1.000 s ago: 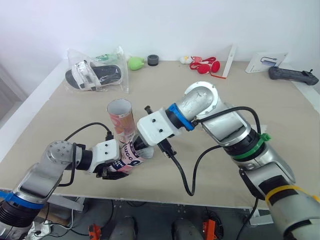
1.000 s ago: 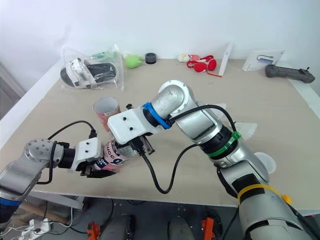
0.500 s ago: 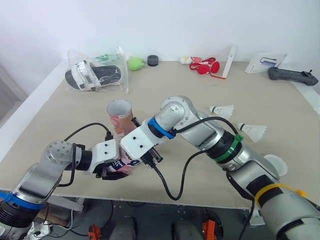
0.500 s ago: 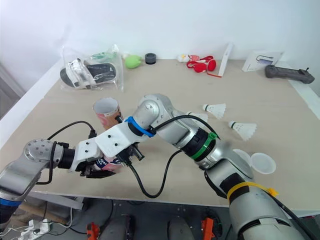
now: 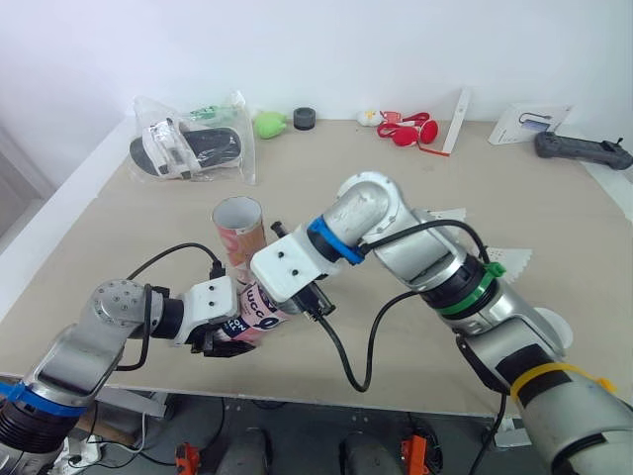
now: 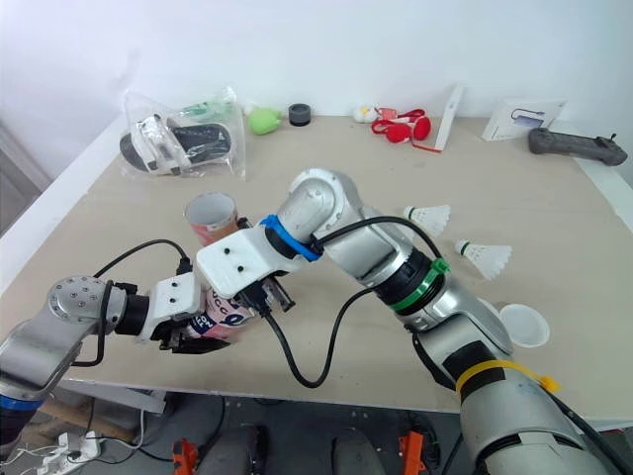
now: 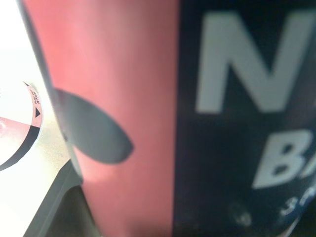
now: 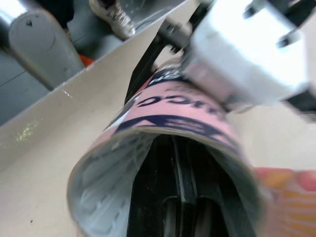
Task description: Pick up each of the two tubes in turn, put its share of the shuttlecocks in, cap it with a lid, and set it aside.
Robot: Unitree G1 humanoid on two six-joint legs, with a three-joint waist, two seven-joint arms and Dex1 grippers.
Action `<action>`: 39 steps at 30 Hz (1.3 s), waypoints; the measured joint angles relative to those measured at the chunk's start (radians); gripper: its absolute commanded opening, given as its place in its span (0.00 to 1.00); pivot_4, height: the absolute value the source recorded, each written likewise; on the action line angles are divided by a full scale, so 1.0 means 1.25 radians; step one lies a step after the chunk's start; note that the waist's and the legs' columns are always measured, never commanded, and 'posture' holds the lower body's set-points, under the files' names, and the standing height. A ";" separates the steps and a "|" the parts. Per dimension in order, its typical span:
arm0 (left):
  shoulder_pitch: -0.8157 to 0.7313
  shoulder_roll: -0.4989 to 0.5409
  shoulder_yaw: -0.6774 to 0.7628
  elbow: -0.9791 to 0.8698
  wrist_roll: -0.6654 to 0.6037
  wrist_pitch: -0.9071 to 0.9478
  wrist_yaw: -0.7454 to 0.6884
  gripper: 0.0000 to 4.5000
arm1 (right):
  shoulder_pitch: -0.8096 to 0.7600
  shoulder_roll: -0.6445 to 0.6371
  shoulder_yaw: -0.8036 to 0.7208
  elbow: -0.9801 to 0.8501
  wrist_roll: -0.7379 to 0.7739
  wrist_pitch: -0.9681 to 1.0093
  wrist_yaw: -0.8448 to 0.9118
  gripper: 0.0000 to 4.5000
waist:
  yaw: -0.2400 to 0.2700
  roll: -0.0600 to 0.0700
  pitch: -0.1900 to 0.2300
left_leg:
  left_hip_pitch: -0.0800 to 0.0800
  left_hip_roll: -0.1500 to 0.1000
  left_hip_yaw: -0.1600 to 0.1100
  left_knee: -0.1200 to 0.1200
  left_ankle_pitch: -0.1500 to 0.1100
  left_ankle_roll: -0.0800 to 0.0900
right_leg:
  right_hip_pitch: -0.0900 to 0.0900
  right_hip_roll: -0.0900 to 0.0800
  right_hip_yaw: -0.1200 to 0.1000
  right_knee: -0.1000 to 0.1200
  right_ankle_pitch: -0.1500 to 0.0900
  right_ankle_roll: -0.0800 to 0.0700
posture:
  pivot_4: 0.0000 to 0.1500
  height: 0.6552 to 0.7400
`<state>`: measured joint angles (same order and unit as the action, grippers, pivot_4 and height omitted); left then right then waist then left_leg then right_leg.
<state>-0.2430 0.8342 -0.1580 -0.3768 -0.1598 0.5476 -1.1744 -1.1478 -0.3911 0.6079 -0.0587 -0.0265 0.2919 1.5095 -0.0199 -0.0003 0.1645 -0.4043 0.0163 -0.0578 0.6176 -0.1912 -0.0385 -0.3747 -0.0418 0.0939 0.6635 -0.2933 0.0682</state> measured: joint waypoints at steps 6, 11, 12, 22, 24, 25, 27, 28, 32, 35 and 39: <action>0.000 -0.002 0.000 0.003 -0.001 -0.003 0.002 0.68 | -0.009 -0.026 -0.013 -0.004 0.017 0.008 0.002 0.01 | 0.000 -0.001 0.000 | 0.000 -0.001 0.000 0.000 0.000 0.000 | 0.000 -0.002 -0.001 0.000 0.000 0.000 | 1.00 1.00; -0.001 -0.003 0.000 0.006 -0.001 -0.009 -0.002 0.68 | -0.019 -0.046 -0.018 -0.004 0.020 0.009 0.003 0.01 | 0.000 -0.001 0.000 | 0.000 -0.002 0.000 0.000 0.000 0.000 | 0.000 -0.003 -0.002 0.000 -0.001 0.000 | 1.00 1.00; -0.001 -0.003 0.000 0.008 -0.001 -0.013 -0.003 0.68 | -0.017 -0.050 -0.017 -0.005 0.018 0.009 0.006 0.01 | 0.000 -0.001 0.000 | 0.000 -0.002 -0.001 0.000 0.000 0.000 | 0.000 -0.003 -0.002 0.000 -0.001 0.000 | 1.00 1.00; -0.003 -0.004 -0.003 0.009 0.002 -0.014 -0.006 0.68 | 0.026 -0.006 0.093 0.009 -0.088 -0.046 -0.023 0.01 | 0.000 0.000 0.000 | 0.000 -0.002 -0.001 0.000 0.000 0.000 | 0.001 -0.004 -0.004 0.000 -0.001 0.000 | 1.00 1.00; -0.003 -0.004 -0.002 0.010 0.002 -0.013 -0.006 0.68 | 0.021 0.009 0.091 0.021 -0.093 -0.050 -0.023 0.01 | 0.000 0.000 0.000 | 0.000 -0.002 -0.001 0.000 0.000 0.000 | 0.001 -0.004 -0.004 0.000 -0.001 0.000 | 1.00 1.00; -0.003 -0.004 -0.002 0.010 0.002 -0.013 -0.006 0.68 | 0.020 0.015 0.089 0.023 -0.092 -0.049 -0.022 0.01 | 0.000 0.000 0.000 | 0.000 -0.002 -0.001 0.000 0.000 0.000 | 0.001 -0.004 -0.005 0.000 -0.001 0.000 | 1.00 1.00; -0.004 -0.004 -0.002 0.011 0.002 -0.013 -0.006 0.68 | 0.020 0.022 0.083 0.025 -0.086 -0.044 -0.018 0.01 | 0.000 0.000 0.000 | 0.000 -0.002 -0.002 0.000 0.000 0.000 | 0.001 -0.004 -0.006 0.000 -0.001 0.000 | 1.00 1.00; -0.004 -0.004 -0.002 0.011 0.002 -0.014 -0.007 0.68 | 0.020 0.022 0.081 0.025 -0.082 -0.042 -0.017 0.01 | 0.000 0.000 0.000 | 0.000 -0.002 -0.002 0.000 0.000 0.000 | 0.001 -0.004 -0.006 0.000 -0.001 0.000 | 1.00 1.00; -0.004 -0.004 -0.002 0.010 0.000 -0.015 -0.008 0.68 | 0.020 0.007 0.047 0.011 -0.032 -0.006 0.007 0.01 | 0.000 0.000 0.000 | -0.001 -0.002 -0.003 0.000 0.000 0.000 | 0.001 -0.004 -0.006 0.000 -0.002 0.000 | 1.00 1.00; -0.004 -0.005 -0.002 0.010 -0.002 -0.015 -0.008 0.68 | 0.018 -0.024 -0.005 -0.029 0.028 0.025 0.021 0.01 | 0.000 0.000 0.000 | -0.002 -0.004 -0.004 0.000 0.000 0.000 | 0.001 -0.006 -0.007 0.000 -0.002 0.000 | 1.00 1.00; -0.001 -0.005 -0.001 0.011 -0.002 -0.021 -0.008 0.68 | -0.003 -0.076 -0.075 -0.065 0.094 0.062 0.030 0.01 | 0.000 -0.001 0.001 | -0.002 -0.004 -0.004 0.000 0.000 0.000 | 0.001 -0.007 -0.009 0.000 -0.003 0.000 | 1.00 1.00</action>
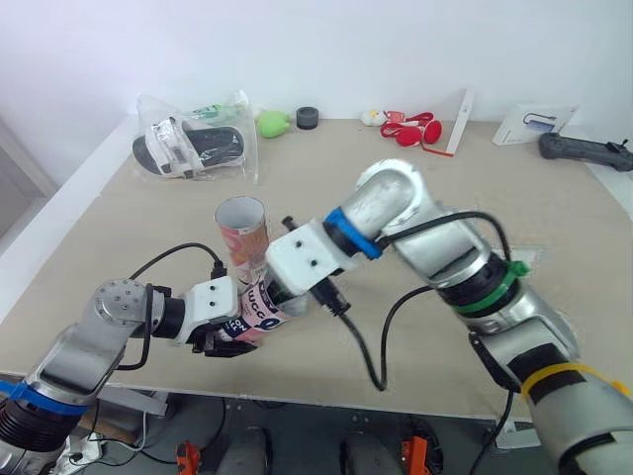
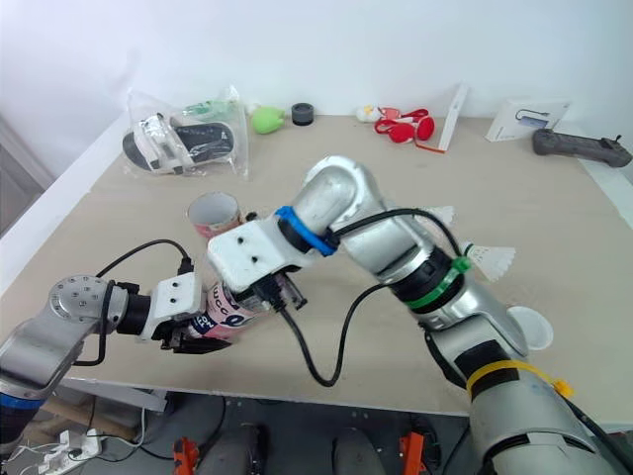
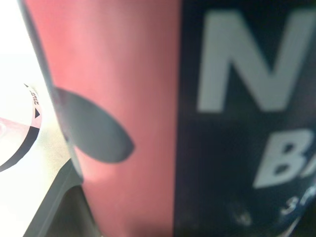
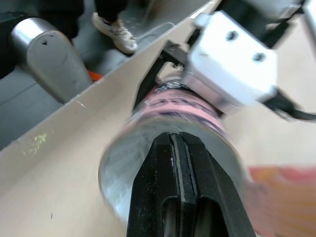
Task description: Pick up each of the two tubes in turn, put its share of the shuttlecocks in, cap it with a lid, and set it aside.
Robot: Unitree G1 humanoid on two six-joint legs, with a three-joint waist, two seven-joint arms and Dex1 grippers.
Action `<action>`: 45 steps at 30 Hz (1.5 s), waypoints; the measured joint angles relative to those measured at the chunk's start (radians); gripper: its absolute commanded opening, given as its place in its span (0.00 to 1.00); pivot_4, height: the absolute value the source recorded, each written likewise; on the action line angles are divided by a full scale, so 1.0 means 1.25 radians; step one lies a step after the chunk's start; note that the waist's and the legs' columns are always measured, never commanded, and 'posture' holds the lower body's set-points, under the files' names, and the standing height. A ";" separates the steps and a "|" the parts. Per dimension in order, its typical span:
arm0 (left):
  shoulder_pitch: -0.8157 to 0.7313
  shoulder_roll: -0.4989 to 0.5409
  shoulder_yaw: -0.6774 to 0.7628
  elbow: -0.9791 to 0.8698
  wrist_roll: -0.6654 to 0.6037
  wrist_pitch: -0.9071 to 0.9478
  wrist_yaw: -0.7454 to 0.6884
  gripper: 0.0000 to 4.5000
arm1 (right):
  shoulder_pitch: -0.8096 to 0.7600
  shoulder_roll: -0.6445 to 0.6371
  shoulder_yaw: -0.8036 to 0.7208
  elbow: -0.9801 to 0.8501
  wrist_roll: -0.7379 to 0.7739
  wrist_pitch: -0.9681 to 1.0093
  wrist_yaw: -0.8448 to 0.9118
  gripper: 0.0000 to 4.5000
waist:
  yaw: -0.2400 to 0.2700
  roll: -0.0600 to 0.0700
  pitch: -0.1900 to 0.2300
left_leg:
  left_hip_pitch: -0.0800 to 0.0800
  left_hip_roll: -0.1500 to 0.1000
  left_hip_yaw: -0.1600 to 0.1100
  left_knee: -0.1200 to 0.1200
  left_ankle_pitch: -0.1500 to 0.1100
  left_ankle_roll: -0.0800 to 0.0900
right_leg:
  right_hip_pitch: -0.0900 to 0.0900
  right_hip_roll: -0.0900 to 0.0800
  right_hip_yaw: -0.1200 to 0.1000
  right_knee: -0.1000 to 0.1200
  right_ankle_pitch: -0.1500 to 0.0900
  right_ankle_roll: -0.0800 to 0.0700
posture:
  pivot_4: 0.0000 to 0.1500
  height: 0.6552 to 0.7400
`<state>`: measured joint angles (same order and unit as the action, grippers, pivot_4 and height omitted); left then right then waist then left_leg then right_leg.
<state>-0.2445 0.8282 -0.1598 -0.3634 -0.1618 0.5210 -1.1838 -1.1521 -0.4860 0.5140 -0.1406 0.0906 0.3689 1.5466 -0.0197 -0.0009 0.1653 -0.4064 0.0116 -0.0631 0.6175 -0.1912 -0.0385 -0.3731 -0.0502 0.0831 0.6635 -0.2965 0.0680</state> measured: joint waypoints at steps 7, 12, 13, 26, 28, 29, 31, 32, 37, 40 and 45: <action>0.012 -0.022 0.014 0.017 -0.007 -0.038 0.001 0.68 | -0.005 -0.058 -0.054 -0.027 0.071 0.041 0.000 0.01 | 0.003 0.000 0.000 | -0.001 0.000 0.000 0.000 0.000 0.000 | 0.000 -0.004 -0.003 0.000 -0.001 0.002 | 1.00 1.00; 0.025 -0.058 0.034 0.032 -0.028 -0.072 0.009 0.68 | 0.006 -0.126 -0.136 -0.063 0.147 0.085 0.001 0.01 | 0.007 -0.001 0.001 | -0.002 -0.002 0.005 0.000 0.000 0.000 | 0.002 -0.010 -0.004 -0.001 -0.002 0.003 | 1.00 1.00; 0.025 -0.088 0.036 0.032 -0.038 -0.072 0.025 0.68 | 0.031 -0.161 -0.161 -0.093 0.179 0.107 0.001 0.01 | 0.011 -0.002 0.001 | -0.004 -0.002 0.005 0.000 0.000 0.000 | 0.002 -0.010 -0.004 -0.002 -0.002 0.003 | 1.00 1.00; 0.024 -0.364 -0.008 0.091 -0.102 -0.245 0.138 0.68 | 0.266 -0.496 -0.318 -0.149 0.251 0.204 -0.001 0.56 | 0.022 -0.010 0.008 | -0.027 0.001 0.003 0.002 0.000 0.000 | -0.014 -0.005 -0.011 -0.006 0.005 -0.001 | 1.00 1.00; 0.006 -0.399 -0.023 0.123 -0.100 -0.281 0.141 0.68 | 0.300 -0.536 -0.335 -0.149 0.248 0.196 -0.002 0.72 | 0.021 -0.009 0.009 | -0.026 0.001 0.003 0.002 0.000 0.000 | -0.013 -0.005 -0.011 -0.006 0.005 0.000 | 1.00 1.00; -0.002 -0.421 -0.035 0.141 -0.099 -0.301 0.143 0.68 | 0.320 -0.558 -0.342 -0.145 0.245 0.193 -0.003 0.81 | 0.021 -0.010 0.009 | -0.026 0.001 0.003 0.003 0.000 0.000 | -0.012 -0.005 -0.011 -0.006 0.006 0.000 | 1.00 1.00; -0.007 -0.439 -0.054 0.162 -0.097 -0.326 0.145 0.68 | 0.330 -0.573 -0.349 -0.141 0.241 0.192 -0.006 0.98 | 0.018 -0.009 0.009 | -0.025 0.001 0.004 0.003 0.000 0.000 | -0.012 -0.005 -0.011 -0.006 0.007 0.000 | 1.00 1.00; -0.014 -0.454 -0.065 0.181 -0.094 -0.344 0.147 0.68 | 0.351 -0.596 -0.354 -0.137 0.232 0.183 -0.009 0.98 | 0.017 -0.009 0.009 | -0.025 0.001 0.004 0.003 0.000 0.000 | -0.012 -0.005 -0.011 -0.006 0.007 0.000 | 1.00 1.00; -0.024 -0.498 -0.090 0.249 -0.084 -0.399 0.156 0.68 | 0.442 -0.661 -0.362 -0.078 0.177 0.140 -0.023 0.98 | 0.018 -0.008 0.010 | -0.025 0.001 0.004 0.005 0.000 -0.001 | -0.012 -0.005 -0.010 -0.006 0.008 0.001 | 1.00 1.00; -0.036 -0.516 -0.090 0.290 -0.084 -0.412 0.160 0.68 | 0.476 -0.685 -0.370 -0.058 0.158 0.116 -0.026 0.98 | 0.018 -0.006 0.010 | -0.025 0.001 0.004 0.005 0.000 -0.001 | -0.012 -0.005 -0.010 -0.006 0.008 0.001 | 1.00 1.00; -0.071 -0.533 -0.112 0.454 -0.044 -0.523 0.144 0.68 | 0.559 -0.733 -0.398 -0.018 0.119 0.072 -0.039 0.98 | 0.020 -0.005 0.009 | -0.024 0.001 0.004 0.006 0.001 -0.001 | -0.010 -0.005 -0.010 -0.005 0.008 0.002 | 1.00 1.00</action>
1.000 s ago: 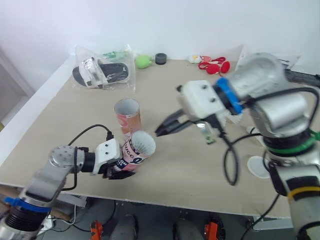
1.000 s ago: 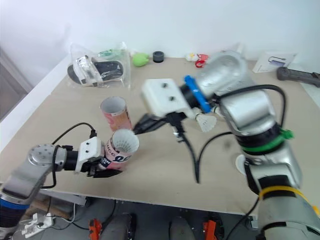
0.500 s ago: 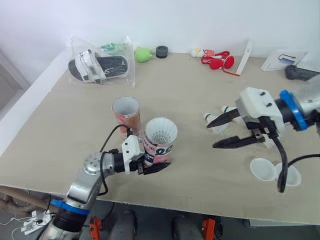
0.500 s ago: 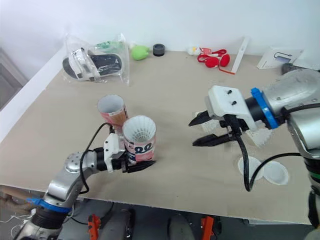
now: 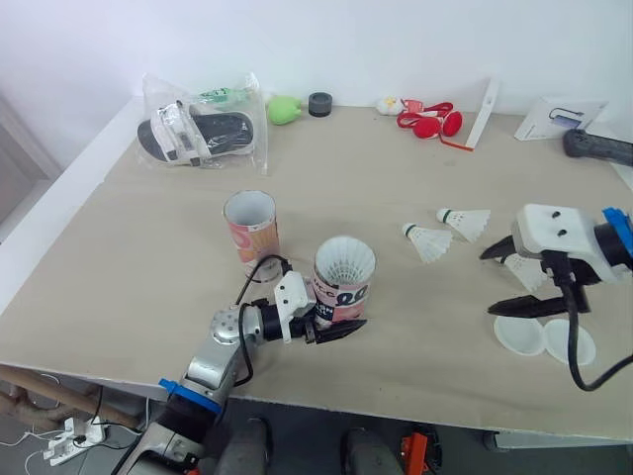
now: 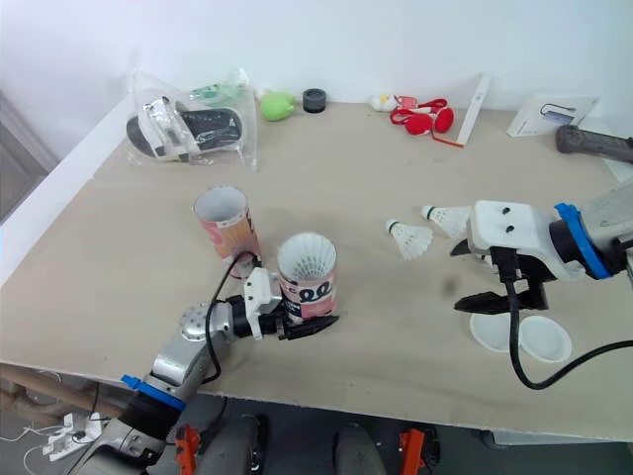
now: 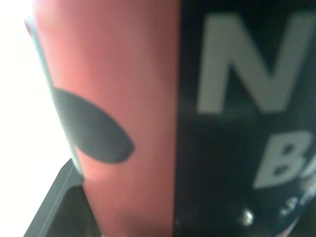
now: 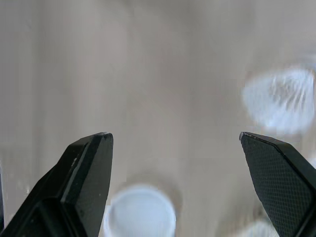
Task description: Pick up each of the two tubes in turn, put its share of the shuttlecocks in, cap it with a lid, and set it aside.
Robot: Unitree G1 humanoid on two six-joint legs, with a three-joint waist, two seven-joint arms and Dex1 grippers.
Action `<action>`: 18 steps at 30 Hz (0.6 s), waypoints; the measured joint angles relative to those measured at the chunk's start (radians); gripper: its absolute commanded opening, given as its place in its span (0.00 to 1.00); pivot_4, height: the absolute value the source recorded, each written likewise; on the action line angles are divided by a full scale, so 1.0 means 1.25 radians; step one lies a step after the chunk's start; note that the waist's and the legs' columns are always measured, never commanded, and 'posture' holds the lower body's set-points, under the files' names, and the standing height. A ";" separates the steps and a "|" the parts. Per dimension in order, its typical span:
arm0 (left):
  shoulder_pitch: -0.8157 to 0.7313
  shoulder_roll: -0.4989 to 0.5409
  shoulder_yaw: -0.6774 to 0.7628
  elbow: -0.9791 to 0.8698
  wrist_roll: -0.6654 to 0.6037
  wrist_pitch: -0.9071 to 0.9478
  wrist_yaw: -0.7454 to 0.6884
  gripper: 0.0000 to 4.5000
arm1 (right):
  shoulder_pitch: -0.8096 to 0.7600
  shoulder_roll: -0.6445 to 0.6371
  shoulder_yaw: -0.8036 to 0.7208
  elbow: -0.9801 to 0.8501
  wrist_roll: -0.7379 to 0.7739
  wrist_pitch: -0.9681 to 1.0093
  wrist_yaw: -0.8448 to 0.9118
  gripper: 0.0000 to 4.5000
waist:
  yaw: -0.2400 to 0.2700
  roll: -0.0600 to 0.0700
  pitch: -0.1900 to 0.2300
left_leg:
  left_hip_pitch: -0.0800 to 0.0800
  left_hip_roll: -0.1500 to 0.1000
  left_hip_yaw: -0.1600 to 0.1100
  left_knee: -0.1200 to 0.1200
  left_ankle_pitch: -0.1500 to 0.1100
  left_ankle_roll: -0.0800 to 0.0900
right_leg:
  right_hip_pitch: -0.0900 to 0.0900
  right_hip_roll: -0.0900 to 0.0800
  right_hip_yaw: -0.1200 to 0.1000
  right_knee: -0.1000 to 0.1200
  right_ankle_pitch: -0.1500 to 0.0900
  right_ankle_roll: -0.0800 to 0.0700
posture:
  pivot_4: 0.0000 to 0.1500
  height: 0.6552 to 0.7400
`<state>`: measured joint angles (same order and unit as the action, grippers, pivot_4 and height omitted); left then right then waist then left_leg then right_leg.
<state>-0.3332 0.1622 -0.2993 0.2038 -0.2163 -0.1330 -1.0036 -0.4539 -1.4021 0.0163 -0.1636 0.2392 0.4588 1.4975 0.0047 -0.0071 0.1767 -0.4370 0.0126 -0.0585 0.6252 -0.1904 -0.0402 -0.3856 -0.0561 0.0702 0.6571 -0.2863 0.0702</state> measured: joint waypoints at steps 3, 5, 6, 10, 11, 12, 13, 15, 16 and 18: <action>-0.010 -0.001 -0.004 0.025 0.001 -0.021 -0.008 0.68 | 0.013 -0.003 0.000 0.006 -0.009 -0.010 -0.001 0.98 | 0.000 0.002 -0.001 | 0.005 0.000 0.000 0.000 0.000 0.000 | 0.005 0.000 0.001 0.000 0.000 0.001 | 1.00 1.00; -0.012 -0.003 -0.004 0.032 0.001 -0.021 -0.008 0.68 | 0.013 -0.011 0.000 0.006 -0.010 -0.013 -0.001 0.98 | -0.001 0.002 -0.001 | 0.008 0.000 0.000 0.000 0.000 0.000 | 0.009 0.000 0.001 0.000 -0.001 0.001 | 1.00 1.00; -0.012 -0.004 -0.004 0.035 0.001 -0.021 -0.008 0.68 | 0.013 -0.014 0.000 0.008 -0.013 -0.016 -0.001 0.98 | -0.001 0.002 -0.001 | 0.009 0.000 0.000 0.000 0.000 0.000 | 0.011 0.000 0.001 0.000 -0.001 0.001 | 1.00 1.00; -0.016 -0.004 -0.004 0.040 0.001 -0.021 -0.010 0.68 | 0.013 -0.014 0.000 0.017 -0.028 -0.026 -0.010 0.98 | -0.002 0.002 -0.001 | 0.010 0.000 0.000 0.000 0.000 -0.001 | 0.011 0.000 0.001 0.000 -0.001 0.002 | 1.00 1.00; -0.016 -0.004 -0.004 0.040 0.001 -0.021 -0.011 0.68 | 0.007 -0.009 0.000 0.020 -0.027 -0.025 -0.011 0.98 | -0.002 0.002 -0.001 | 0.010 0.000 0.000 0.000 0.000 -0.001 | 0.011 0.000 0.001 0.000 -0.001 0.002 | 1.00 1.00; -0.017 -0.003 -0.004 0.040 0.001 -0.021 -0.012 0.68 | -0.002 -0.002 0.000 0.020 -0.020 -0.020 -0.011 0.98 | -0.002 0.002 -0.001 | 0.010 0.000 0.000 0.000 0.000 -0.001 | 0.011 0.000 0.001 0.000 -0.001 0.002 | 1.00 1.00; -0.017 0.000 -0.003 0.040 0.000 -0.021 -0.013 0.68 | -0.037 0.023 0.001 0.013 0.010 0.004 -0.008 0.98 | -0.002 0.003 -0.001 | 0.010 0.000 0.000 0.000 0.001 -0.001 | 0.011 0.000 0.001 0.000 -0.001 0.002 | 1.00 1.00; -0.018 0.001 -0.002 0.040 0.000 -0.019 -0.016 0.68 | -0.096 0.057 0.001 -0.018 0.063 0.044 -0.003 0.98 | -0.003 0.004 -0.002 | 0.010 0.000 0.000 0.000 0.001 -0.001 | 0.011 0.000 0.001 0.000 -0.001 0.002 | 1.00 1.00; -0.019 0.001 0.000 0.041 0.000 -0.017 -0.017 0.68 | -0.146 0.083 0.002 -0.038 0.097 0.070 -0.001 0.93 | -0.004 0.004 -0.002 | 0.010 0.000 0.000 0.000 0.001 -0.001 | 0.011 0.000 0.001 0.000 -0.001 0.001 | 1.00 1.00; -0.021 -0.001 0.000 0.042 0.000 -0.015 -0.018 0.68 | -0.244 0.124 0.009 -0.068 0.143 0.105 0.000 0.79 | -0.005 0.004 -0.002 | 0.010 0.000 -0.001 0.000 0.001 -0.002 | 0.012 0.001 0.001 0.000 0.000 0.002 | 1.00 1.00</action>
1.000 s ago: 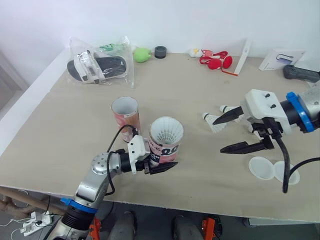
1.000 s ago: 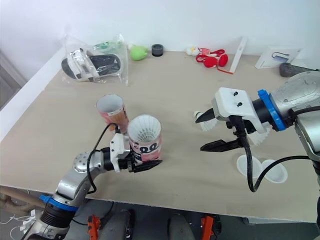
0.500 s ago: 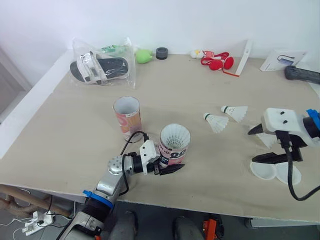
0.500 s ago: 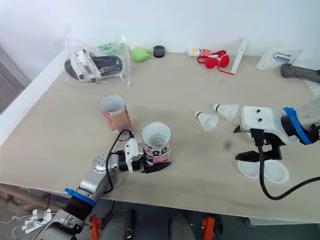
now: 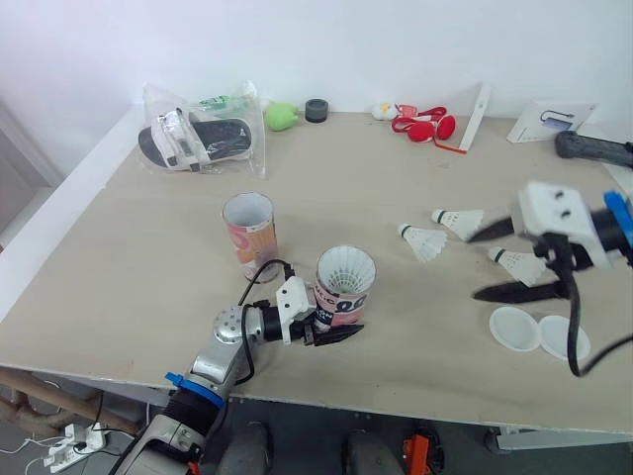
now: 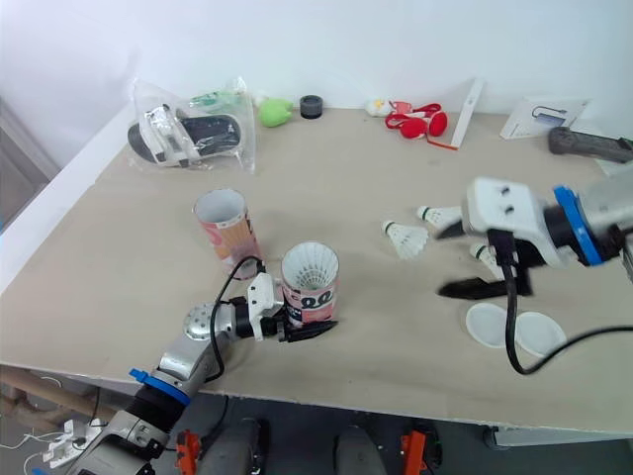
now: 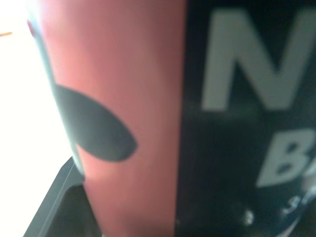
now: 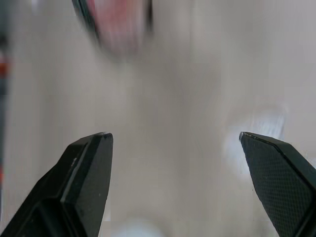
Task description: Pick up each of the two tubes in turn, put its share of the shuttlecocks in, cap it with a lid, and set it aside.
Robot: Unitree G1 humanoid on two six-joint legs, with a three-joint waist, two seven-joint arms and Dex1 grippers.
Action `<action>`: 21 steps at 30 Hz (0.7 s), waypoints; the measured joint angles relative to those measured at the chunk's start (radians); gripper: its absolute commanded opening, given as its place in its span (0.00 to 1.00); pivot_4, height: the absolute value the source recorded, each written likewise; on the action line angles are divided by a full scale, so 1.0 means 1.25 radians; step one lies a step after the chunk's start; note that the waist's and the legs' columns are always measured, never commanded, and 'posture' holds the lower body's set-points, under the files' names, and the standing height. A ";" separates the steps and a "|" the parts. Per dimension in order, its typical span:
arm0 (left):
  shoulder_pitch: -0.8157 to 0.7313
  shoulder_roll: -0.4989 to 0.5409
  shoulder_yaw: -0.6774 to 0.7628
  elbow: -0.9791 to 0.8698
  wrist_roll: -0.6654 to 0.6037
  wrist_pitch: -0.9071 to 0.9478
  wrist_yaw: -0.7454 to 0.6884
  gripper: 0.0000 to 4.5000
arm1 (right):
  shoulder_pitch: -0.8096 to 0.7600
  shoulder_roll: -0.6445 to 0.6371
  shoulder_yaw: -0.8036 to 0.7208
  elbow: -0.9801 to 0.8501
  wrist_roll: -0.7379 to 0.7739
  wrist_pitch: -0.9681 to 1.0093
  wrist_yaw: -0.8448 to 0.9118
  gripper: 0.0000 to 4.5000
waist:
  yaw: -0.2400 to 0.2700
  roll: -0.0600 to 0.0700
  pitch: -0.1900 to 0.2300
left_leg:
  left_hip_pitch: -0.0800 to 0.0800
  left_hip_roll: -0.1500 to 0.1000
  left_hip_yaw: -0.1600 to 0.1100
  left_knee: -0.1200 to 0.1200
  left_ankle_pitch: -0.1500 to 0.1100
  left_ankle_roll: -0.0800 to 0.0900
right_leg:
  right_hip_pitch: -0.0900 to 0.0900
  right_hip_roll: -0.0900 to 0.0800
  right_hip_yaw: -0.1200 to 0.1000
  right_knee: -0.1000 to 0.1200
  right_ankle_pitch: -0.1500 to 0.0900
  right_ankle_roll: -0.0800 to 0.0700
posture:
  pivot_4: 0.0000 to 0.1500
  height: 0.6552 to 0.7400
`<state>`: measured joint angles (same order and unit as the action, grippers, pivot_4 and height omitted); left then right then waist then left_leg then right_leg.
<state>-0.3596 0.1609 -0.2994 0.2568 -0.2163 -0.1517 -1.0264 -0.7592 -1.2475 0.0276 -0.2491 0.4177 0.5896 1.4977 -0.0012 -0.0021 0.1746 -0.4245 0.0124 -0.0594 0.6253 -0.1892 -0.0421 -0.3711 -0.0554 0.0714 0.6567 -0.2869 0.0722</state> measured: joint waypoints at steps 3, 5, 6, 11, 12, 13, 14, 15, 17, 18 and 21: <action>-0.002 -0.004 0.001 0.006 0.000 0.000 -0.003 0.68 | -0.134 0.058 0.039 -0.018 0.021 0.026 0.008 0.51 | 0.000 -0.003 0.000 | 0.000 0.000 -0.001 0.000 0.000 0.000 | 0.000 0.000 0.000 0.000 0.000 0.000 | 1.00 1.00; -0.006 -0.005 0.003 0.011 0.000 0.001 -0.006 0.68 | -0.218 0.115 0.095 -0.015 0.012 0.022 0.023 0.35 | -0.001 -0.003 0.000 | 0.000 0.000 -0.001 0.000 0.000 0.000 | 0.000 0.000 0.000 0.000 0.000 0.000 | 1.00 1.00; -0.008 -0.009 0.002 0.014 0.000 0.000 -0.006 0.68 | -0.248 0.138 0.128 -0.016 0.003 0.011 0.028 0.23 | -0.001 -0.003 0.000 | 0.000 0.000 -0.001 0.000 0.000 0.000 | 0.000 0.000 0.000 0.000 0.000 0.000 | 1.00 1.00; -0.022 -0.013 0.005 0.034 -0.001 -0.004 -0.012 0.68 | -0.307 0.209 0.243 -0.003 -0.060 -0.058 0.050 0.02 | 0.001 -0.002 0.000 | 0.000 0.000 -0.001 0.001 0.000 0.000 | 0.000 0.001 -0.001 0.000 0.001 0.000 | 1.00 1.00; -0.028 -0.015 0.005 0.042 0.000 -0.003 -0.016 0.68 | -0.315 0.237 0.287 0.000 -0.086 -0.094 0.054 0.02 | 0.001 -0.003 0.000 | 0.000 0.000 -0.002 0.001 0.001 -0.001 | 0.000 0.001 -0.001 0.001 0.001 0.000 | 1.00 1.00; -0.030 -0.017 0.005 0.048 0.000 -0.005 -0.018 0.68 | -0.319 0.256 0.324 0.014 -0.114 -0.129 0.055 0.02 | 0.002 -0.003 0.000 | 0.000 0.000 -0.002 0.001 0.002 -0.002 | 0.000 0.001 -0.001 0.002 0.001 0.000 | 1.00 1.00; -0.034 -0.018 0.005 0.052 0.000 -0.007 -0.019 0.68 | -0.320 0.267 0.344 0.023 -0.136 -0.152 0.055 0.02 | 0.002 -0.003 0.000 | 0.000 0.000 -0.003 0.001 0.002 -0.003 | 0.000 0.001 -0.001 0.002 0.000 0.000 | 1.00 1.00; -0.037 -0.019 0.005 0.058 0.000 -0.009 -0.020 0.68 | -0.323 0.282 0.381 0.053 -0.176 -0.198 0.056 0.02 | 0.003 -0.003 0.000 | 0.000 0.000 -0.003 0.001 0.003 -0.005 | 0.000 0.001 -0.001 0.003 0.001 0.000 | 1.00 1.00; -0.041 -0.020 0.006 0.064 0.000 -0.013 -0.020 0.68 | -0.337 0.294 0.402 0.070 -0.202 -0.239 0.056 0.02 | 0.002 -0.003 0.000 | 0.000 0.000 -0.003 0.001 0.003 -0.005 | 0.000 0.001 -0.001 0.004 0.001 0.000 | 1.00 1.00; -0.041 -0.020 0.005 0.065 0.000 -0.013 -0.020 0.68 | -0.341 0.294 0.407 0.071 -0.207 -0.246 0.056 0.02 | 0.002 -0.003 0.000 | 0.000 0.000 -0.003 0.001 0.004 -0.005 | 0.000 0.001 -0.001 0.004 0.001 0.000 | 1.00 1.00; -0.045 -0.022 0.011 0.079 0.001 -0.017 -0.016 0.68 | -0.369 0.339 0.471 0.114 -0.295 -0.351 0.057 0.02 | 0.000 -0.003 0.000 | 0.002 0.001 -0.005 0.001 0.006 -0.005 | 0.000 0.003 -0.002 0.006 0.002 -0.001 | 1.00 1.00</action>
<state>-0.4157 0.1328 -0.2856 0.3549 -0.2154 -0.1725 -1.0461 -1.2208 -0.8242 0.6167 -0.1073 0.0492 0.1510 1.5688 -0.0010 -0.0055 0.1743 -0.4223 0.0135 -0.0659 0.6262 -0.1814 -0.0487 -0.3710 -0.0512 0.0695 0.6645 -0.2849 0.0712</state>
